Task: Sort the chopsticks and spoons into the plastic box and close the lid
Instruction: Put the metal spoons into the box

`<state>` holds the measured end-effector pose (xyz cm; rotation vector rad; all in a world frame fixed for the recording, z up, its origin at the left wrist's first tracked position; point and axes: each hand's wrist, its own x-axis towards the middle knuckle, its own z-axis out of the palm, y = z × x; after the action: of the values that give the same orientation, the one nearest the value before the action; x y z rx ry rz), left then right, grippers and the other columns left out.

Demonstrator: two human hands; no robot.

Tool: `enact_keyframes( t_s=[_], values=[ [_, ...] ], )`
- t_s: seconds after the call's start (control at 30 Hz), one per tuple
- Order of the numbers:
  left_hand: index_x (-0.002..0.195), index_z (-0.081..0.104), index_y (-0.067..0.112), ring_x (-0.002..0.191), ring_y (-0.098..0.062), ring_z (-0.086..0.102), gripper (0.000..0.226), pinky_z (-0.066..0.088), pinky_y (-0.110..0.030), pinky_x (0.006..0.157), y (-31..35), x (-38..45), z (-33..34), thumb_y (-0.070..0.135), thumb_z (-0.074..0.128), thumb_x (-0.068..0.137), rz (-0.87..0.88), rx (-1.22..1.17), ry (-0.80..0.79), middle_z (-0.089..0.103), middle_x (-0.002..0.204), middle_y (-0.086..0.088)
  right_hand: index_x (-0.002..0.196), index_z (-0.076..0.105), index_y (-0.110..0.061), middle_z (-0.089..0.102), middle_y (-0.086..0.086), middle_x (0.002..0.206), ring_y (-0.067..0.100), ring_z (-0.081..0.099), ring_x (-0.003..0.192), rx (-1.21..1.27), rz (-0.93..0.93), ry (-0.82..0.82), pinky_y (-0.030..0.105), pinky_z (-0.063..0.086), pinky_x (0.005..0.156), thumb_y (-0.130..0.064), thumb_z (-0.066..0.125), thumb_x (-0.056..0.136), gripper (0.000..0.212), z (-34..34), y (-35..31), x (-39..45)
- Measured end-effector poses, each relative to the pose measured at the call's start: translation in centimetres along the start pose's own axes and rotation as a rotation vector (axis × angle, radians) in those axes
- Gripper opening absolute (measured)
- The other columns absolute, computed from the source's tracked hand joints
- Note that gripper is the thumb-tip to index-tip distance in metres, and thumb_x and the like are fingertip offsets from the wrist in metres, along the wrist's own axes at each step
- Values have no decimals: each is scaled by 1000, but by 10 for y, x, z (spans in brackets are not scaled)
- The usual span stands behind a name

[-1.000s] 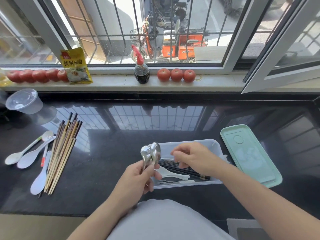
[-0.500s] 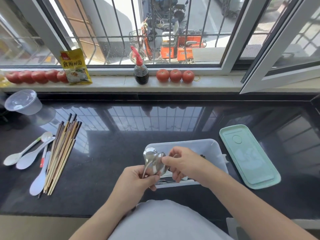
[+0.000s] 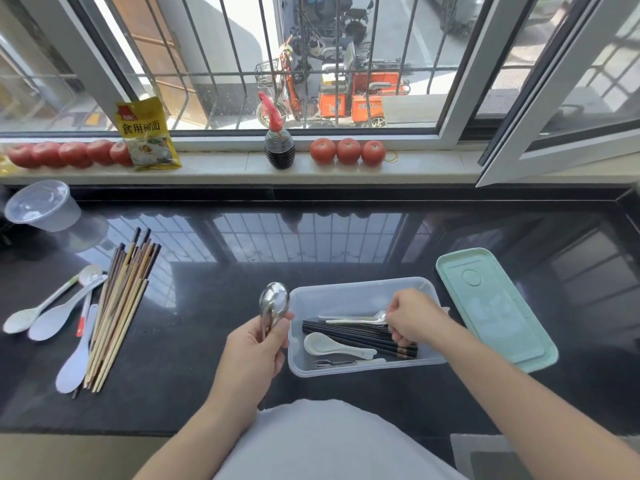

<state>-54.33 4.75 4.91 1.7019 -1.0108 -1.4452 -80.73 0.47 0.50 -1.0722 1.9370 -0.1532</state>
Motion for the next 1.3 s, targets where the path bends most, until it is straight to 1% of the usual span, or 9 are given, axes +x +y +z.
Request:
enact_keyframes(
  t_s=[0.2, 0.43, 0.6, 0.67, 0.83, 0.97, 1.1, 1.2, 1.3],
  values=[
    [97, 66, 3, 58, -18, 30, 32, 23, -34, 58, -6, 2, -2, 33, 57, 103, 58, 119, -96, 42, 64, -4, 96, 71, -8, 74, 16, 91, 34, 74, 86, -181, -5, -4, 49, 63, 78, 0, 56, 86, 20, 36, 10, 56],
    [71, 65, 11, 59, -18, 35, 33, 28, -32, 57, -9, 7, -4, 15, 53, 101, -45, 71, -58, 45, 62, -5, 130, 56, -32, 65, 9, 85, 25, 65, 60, 7, 35, -29, 31, 56, 57, -13, 46, 97, 39, 16, 21, 20],
    [77, 72, 18, 62, -12, 43, 29, 36, -33, 67, -9, 8, 1, 25, 57, 101, 43, 224, -149, 73, 85, 12, 100, 68, -16, 63, 5, 69, 17, 54, 49, 387, -124, -36, 30, 44, 53, -20, 55, 100, 13, 3, -3, -30],
    [78, 71, 17, 59, -11, 39, 29, 33, -32, 63, -7, 5, 4, 23, 56, 102, 96, 337, -207, 67, 79, 13, 104, 69, -18, 64, 2, 74, 16, 57, 54, 480, -233, -106, 32, 48, 57, -27, 58, 101, 14, 2, -17, -52],
    [89, 74, 25, 57, -4, 40, 20, 34, -24, 61, -1, -1, 7, 20, 59, 101, 261, 532, -318, 50, 62, 10, 110, 64, -34, 59, -1, 68, 16, 58, 57, 477, -409, -258, 33, 52, 63, -37, 67, 93, 17, 21, -38, -80],
    [116, 74, 23, 77, 4, 52, 29, 37, -8, 71, -3, -4, 5, 8, 54, 102, 411, 668, -370, 50, 79, 20, 101, 58, -18, 66, 2, 69, 20, 62, 59, 502, -373, -240, 39, 55, 65, -40, 69, 90, 26, 22, -40, -87],
    [139, 55, 43, 97, 0, 54, 50, 44, -20, 90, -10, -4, 4, 11, 41, 104, 444, 771, -491, 54, 98, 23, 92, 58, -6, 64, 6, 64, 23, 60, 50, 443, -248, -237, 31, 51, 50, -19, 60, 94, 13, 29, -40, -86],
    [135, 52, 53, 102, 2, 57, 49, 45, -21, 92, -8, -6, 1, 15, 38, 107, 362, 679, -323, 62, 117, 26, 81, 58, -9, 64, 6, 61, 19, 58, 45, 349, -195, -185, 28, 48, 47, -6, 52, 90, 12, 14, -34, -77],
    [105, 57, 60, 96, 8, 61, 44, 45, -19, 83, -2, -4, -10, 21, 37, 109, 299, 443, 14, 68, 103, 30, 78, 59, -4, 66, 9, 62, 20, 60, 46, 314, -115, -8, 28, 49, 46, 0, 51, 88, 14, -22, -14, -61]
  ],
)
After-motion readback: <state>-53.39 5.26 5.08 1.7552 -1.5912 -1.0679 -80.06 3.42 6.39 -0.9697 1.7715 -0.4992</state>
